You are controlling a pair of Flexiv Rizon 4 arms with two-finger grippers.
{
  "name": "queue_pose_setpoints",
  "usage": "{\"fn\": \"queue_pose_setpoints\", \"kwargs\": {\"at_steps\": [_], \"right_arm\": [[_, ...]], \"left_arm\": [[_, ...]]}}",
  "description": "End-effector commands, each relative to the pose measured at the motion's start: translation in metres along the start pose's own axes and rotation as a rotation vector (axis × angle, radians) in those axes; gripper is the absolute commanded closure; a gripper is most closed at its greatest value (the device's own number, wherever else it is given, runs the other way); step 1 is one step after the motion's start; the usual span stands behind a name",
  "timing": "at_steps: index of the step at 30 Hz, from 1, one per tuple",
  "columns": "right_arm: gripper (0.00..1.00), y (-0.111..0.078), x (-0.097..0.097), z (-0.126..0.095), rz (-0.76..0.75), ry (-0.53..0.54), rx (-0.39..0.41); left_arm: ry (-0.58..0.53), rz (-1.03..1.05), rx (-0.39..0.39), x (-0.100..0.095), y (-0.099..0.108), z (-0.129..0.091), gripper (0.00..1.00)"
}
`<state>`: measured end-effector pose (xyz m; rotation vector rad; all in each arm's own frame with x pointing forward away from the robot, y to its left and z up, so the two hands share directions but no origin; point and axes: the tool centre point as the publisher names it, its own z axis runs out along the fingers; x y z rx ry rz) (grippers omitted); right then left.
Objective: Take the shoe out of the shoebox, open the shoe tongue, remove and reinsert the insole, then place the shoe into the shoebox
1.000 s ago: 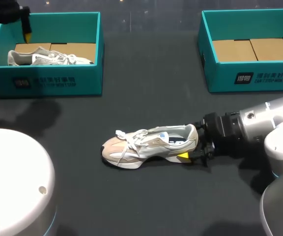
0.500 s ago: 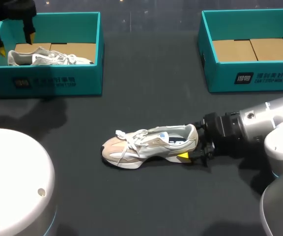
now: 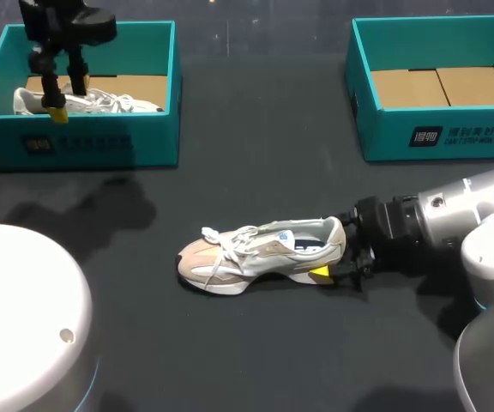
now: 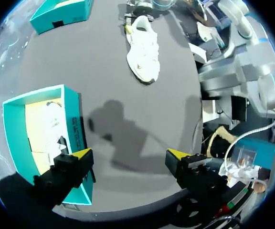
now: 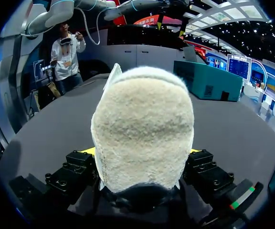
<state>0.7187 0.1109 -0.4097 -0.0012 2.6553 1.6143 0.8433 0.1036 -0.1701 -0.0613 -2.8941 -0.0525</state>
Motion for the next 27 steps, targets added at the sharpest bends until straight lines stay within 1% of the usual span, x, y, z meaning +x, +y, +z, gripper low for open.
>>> {"fn": "queue_pose_setpoints", "kwargs": {"at_steps": [1, 7, 9, 10, 11, 12, 15, 16, 17, 19, 20, 27], "right_arm": [[1.00, 0.001, 0.001, 0.002, 0.000, -0.002, 0.003], [1.00, 0.001, 0.001, 0.002, 0.000, -0.002, 0.003], [1.00, 0.001, 0.001, 0.002, 0.000, -0.002, 0.003], [1.00, 0.001, 0.001, 0.002, 0.000, -0.002, 0.003], [1.00, 0.001, 0.001, 0.002, 0.000, -0.002, 0.003], [1.00, 0.001, 0.001, 0.002, 0.000, -0.002, 0.003], [1.00, 0.001, 0.001, 0.002, 0.000, -0.002, 0.003], [1.00, 0.001, 0.001, 0.002, 0.000, -0.002, 0.003], [1.00, 0.001, 0.001, 0.002, 0.000, -0.002, 0.003], [1.00, 0.001, 0.001, 0.002, 0.000, -0.002, 0.003], [1.00, 0.001, 0.001, 0.002, 0.000, -0.002, 0.003], [1.00, 0.001, 0.001, 0.002, 0.000, -0.002, 0.003]], "left_arm": [[0.003, -0.368, 0.044, -0.001, 0.001, 0.001, 0.00], [0.003, -0.368, 0.044, -0.001, 0.001, 0.001, 0.00], [-0.044, -0.468, 0.055, 0.013, -0.011, 0.007, 0.00], [-0.059, -0.516, 0.048, 0.019, -0.018, 0.009, 0.00], [-0.077, -0.527, 0.061, 0.028, -0.022, 0.010, 0.00], [-0.085, -0.577, 0.052, 0.035, -0.027, 0.010, 0.00], [-0.143, -0.710, 0.051, 0.052, -0.044, 0.016, 0.00], [-0.169, -0.720, 0.057, 0.057, -0.050, 0.019, 0.00], [-0.162, -0.726, 0.063, 0.063, -0.056, 0.023, 0.00], [-0.143, -0.803, 0.046, 0.071, -0.071, 0.028, 0.00], [-0.155, -0.864, 0.058, 0.075, -0.081, 0.032, 0.00], [-0.155, -0.864, 0.058, 0.075, -0.081, 0.032, 0.00]]}}
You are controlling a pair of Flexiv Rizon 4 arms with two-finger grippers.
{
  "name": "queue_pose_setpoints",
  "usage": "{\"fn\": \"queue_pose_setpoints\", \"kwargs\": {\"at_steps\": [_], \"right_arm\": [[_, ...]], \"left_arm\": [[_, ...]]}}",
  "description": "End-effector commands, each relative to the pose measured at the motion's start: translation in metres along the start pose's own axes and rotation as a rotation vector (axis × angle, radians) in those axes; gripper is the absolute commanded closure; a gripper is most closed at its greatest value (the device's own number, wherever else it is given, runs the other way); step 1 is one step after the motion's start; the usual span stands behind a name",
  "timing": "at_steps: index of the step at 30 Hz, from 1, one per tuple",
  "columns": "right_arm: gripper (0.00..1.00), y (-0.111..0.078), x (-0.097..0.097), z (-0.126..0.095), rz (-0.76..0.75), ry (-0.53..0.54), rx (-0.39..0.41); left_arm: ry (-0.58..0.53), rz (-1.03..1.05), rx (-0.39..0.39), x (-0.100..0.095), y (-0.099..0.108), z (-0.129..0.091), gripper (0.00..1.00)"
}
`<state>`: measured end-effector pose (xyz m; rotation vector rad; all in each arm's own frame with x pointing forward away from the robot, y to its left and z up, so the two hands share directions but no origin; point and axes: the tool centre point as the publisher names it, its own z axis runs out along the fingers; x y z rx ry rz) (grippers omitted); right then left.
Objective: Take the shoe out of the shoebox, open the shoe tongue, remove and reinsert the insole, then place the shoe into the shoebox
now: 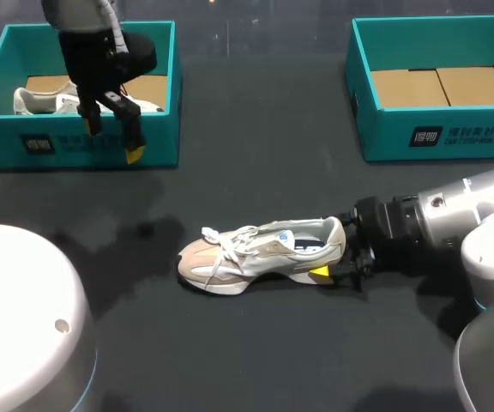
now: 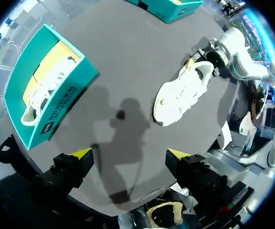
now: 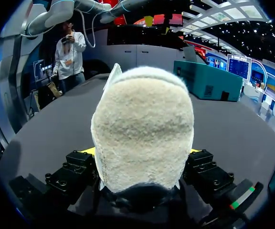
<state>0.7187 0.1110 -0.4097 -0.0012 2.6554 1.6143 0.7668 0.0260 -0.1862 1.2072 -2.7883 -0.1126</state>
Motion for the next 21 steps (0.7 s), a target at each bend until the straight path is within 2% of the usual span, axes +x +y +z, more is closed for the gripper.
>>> {"fn": "queue_pose_setpoints", "kwargs": {"at_steps": [1, 9, 11, 14, 18, 21], "right_arm": [[1.00, 0.001, 0.001, 0.002, 0.000, -0.002, 0.003], [1.00, 0.001, 0.001, 0.002, 0.000, -0.002, 0.003], [1.00, 0.001, 0.001, 0.002, 0.000, -0.002, 0.003], [1.00, 0.001, 0.001, 0.002, 0.000, -0.002, 0.003], [1.00, 0.001, 0.001, 0.002, 0.000, -0.002, 0.003], [1.00, 0.001, 0.001, 0.002, 0.000, -0.002, 0.003]], "left_arm": [[-0.039, -0.004, 0.014, 0.005, 0.006, 0.000, 0.00], [-0.039, -0.004, 0.014, 0.005, 0.006, 0.000, 0.00], [-0.065, -0.081, 0.046, 0.009, 0.001, 0.006, 0.00], [-0.091, -0.192, 0.055, 0.026, -0.005, 0.014, 0.00], [-0.151, -0.342, 0.067, 0.059, -0.012, 0.024, 0.00], [-0.148, -0.459, 0.040, 0.081, -0.021, 0.029, 0.00]]}}
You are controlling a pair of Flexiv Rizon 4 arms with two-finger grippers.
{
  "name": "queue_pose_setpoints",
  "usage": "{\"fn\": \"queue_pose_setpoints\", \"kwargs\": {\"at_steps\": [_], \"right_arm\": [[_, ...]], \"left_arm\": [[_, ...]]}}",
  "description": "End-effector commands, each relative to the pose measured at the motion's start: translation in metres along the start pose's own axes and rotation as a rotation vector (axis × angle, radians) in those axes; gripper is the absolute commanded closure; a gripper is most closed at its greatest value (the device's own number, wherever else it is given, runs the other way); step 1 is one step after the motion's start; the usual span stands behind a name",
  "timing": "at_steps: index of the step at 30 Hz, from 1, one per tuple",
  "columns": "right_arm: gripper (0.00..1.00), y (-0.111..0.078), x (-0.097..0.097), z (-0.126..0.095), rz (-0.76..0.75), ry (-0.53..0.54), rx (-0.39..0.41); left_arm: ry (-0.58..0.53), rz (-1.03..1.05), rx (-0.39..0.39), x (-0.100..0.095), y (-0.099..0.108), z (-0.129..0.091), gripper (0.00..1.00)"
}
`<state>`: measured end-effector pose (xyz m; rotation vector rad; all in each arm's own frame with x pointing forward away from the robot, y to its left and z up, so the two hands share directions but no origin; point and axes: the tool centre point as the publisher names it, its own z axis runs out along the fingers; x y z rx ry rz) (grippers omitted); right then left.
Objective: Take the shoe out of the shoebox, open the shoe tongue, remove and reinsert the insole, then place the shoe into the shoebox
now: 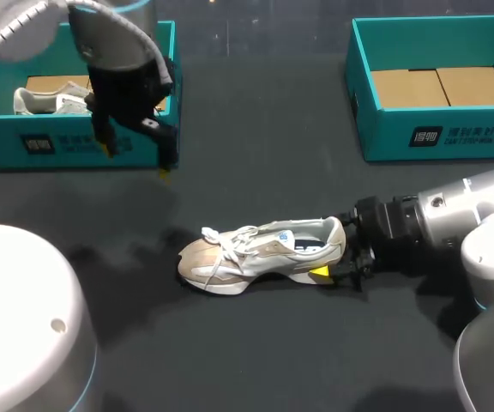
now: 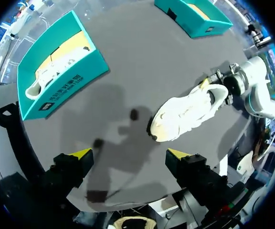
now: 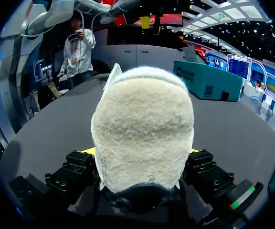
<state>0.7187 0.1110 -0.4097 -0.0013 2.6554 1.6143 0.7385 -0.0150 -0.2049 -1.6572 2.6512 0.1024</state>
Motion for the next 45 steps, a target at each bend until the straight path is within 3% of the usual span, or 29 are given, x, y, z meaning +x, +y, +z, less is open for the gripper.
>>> {"fn": "queue_pose_setpoints", "kwargs": {"at_steps": [1, 4, 7, 19, 21, 24, 29, 33, 45], "right_arm": [[1.00, 0.001, 0.001, 0.002, 0.000, -0.002, 0.003], [1.00, 0.001, 0.001, 0.002, 0.000, -0.002, 0.003], [1.00, 0.001, 0.001, 0.002, 0.000, -0.002, 0.003], [1.00, 0.001, 0.001, 0.002, 0.000, -0.002, 0.003], [1.00, 0.001, 0.001, 0.002, 0.000, -0.002, 0.003], [1.00, 0.001, 0.001, 0.002, 0.000, -0.002, 0.003], [1.00, 0.001, 0.001, 0.002, 0.000, -0.002, 0.003], [1.00, 0.001, 0.001, 0.002, 0.000, -0.002, 0.003], [1.00, 0.001, 0.001, 0.002, 0.000, -0.002, 0.003]], "left_arm": [[-0.067, -0.165, -0.013, 0.044, -0.001, 0.006, 0.00], [-0.088, -0.294, -0.034, 0.069, -0.003, 0.009, 0.00], [-0.097, -0.443, 0.009, 0.091, -0.005, 0.011, 0.00], [-0.097, -0.443, 0.009, 0.091, -0.005, 0.011, 0.00], [-0.134, -0.617, 0.007, 0.105, -0.009, 0.018, 0.00], [-0.145, -0.720, -0.024, 0.122, -0.009, 0.027, 0.00], [-0.167, -0.730, -0.062, 0.149, -0.011, 0.033, 0.00], [-0.204, -0.706, -0.057, 0.179, -0.028, 0.036, 0.00], [-0.222, -0.698, -0.068, 0.185, -0.033, 0.040, 0.00]]}}
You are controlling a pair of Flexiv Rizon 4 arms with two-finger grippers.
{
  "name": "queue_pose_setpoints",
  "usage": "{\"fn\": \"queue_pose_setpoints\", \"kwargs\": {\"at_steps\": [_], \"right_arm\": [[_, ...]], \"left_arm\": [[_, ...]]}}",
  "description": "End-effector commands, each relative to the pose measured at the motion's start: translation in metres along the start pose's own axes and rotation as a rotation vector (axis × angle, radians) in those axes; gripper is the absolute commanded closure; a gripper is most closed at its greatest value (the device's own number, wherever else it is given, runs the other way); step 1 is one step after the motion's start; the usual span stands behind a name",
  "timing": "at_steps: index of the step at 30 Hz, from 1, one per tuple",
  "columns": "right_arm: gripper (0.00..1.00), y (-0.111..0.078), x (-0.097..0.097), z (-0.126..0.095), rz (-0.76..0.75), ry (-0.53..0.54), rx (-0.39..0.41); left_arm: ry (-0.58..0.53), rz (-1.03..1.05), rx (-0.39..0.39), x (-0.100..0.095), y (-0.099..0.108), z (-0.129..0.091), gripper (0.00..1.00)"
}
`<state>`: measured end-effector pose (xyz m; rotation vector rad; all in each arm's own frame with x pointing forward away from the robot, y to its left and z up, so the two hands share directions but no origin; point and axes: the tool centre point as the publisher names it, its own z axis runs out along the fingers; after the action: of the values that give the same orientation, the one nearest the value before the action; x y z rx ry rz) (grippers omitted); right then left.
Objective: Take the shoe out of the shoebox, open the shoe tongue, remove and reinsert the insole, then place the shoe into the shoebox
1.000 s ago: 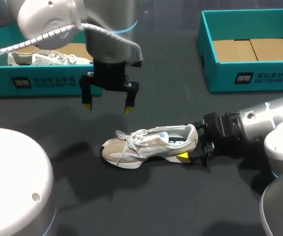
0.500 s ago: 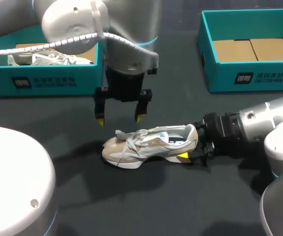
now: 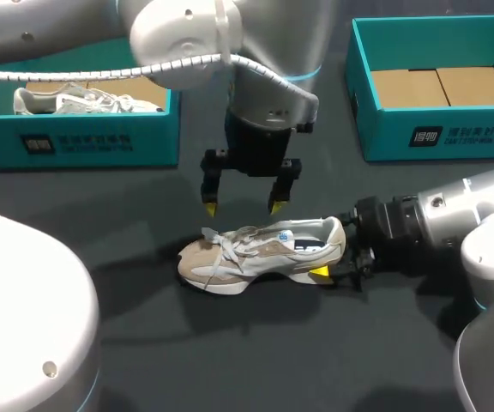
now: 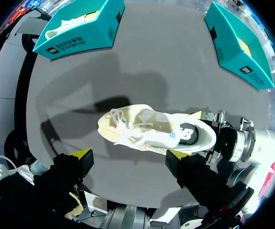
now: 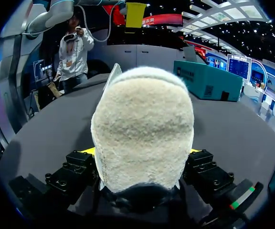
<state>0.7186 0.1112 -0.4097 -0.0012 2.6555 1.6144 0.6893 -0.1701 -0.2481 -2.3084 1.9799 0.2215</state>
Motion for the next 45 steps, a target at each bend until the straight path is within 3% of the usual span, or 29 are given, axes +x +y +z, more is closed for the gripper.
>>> {"fn": "queue_pose_setpoints", "kwargs": {"at_steps": [1, 7, 13, 23, 28, 36, 45], "right_arm": [[1.00, 0.001, 0.001, 0.002, 0.000, -0.002, 0.003], [1.00, 0.001, 0.001, 0.002, 0.000, -0.002, 0.003], [1.00, 0.001, 0.001, 0.002, 0.000, -0.002, 0.003], [1.00, 0.001, 0.001, 0.002, 0.000, -0.002, 0.003], [1.00, 0.001, 0.001, 0.002, 0.000, -0.002, 0.003], [1.00, 0.001, 0.001, 0.002, 0.000, -0.002, 0.003], [1.00, 0.001, 0.001, 0.002, 0.000, -0.002, 0.003]], "left_arm": [[-0.129, -0.094, -0.006, 0.031, 0.006, 0.007, 0.00], [-0.172, -0.065, -0.049, 0.066, 0.002, 0.026, 0.00], [-0.204, -0.045, -0.049, 0.080, -0.002, 0.037, 0.00], [-0.257, -0.047, -0.056, 0.088, -0.007, 0.060, 0.00], [-0.270, -0.042, -0.076, 0.086, -0.010, 0.069, 0.21], [-0.278, -0.036, -0.098, 0.086, -0.012, 0.077, 0.21], [-0.303, -0.026, -0.122, 0.087, -0.004, 0.084, 0.13]]}}
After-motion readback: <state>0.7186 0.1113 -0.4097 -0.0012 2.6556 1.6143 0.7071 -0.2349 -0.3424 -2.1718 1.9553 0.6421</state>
